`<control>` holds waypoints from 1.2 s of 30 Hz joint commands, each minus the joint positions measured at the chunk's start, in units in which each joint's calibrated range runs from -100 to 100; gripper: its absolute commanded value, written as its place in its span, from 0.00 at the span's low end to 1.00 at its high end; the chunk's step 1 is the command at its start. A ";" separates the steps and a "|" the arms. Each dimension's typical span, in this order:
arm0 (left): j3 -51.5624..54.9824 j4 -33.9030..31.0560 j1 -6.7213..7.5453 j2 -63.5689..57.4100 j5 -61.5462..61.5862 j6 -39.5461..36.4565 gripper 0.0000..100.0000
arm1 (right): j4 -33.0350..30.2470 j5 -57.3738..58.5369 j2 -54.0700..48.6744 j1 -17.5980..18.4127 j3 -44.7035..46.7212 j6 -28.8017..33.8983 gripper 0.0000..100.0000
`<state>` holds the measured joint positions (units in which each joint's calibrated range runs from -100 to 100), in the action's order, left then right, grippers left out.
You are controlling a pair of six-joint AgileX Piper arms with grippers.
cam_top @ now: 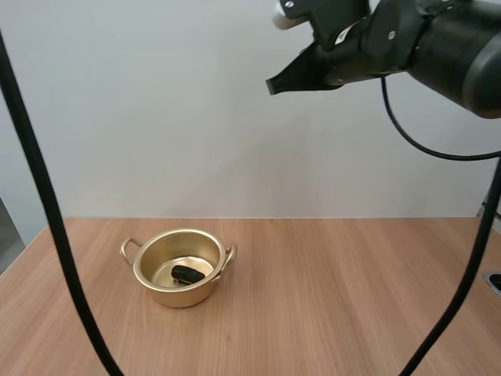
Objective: Open the pot, put the car inside, and close it
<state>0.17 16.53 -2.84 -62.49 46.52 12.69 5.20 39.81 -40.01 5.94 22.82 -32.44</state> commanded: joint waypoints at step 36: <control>29.90 -9.15 -0.05 16.23 12.41 -5.09 0.00 | 1.22 3.27 -29.09 -10.23 22.47 10.07 0.00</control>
<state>22.60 7.59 -2.84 -46.19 67.22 6.63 6.69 43.05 -69.16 -4.25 45.25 -22.33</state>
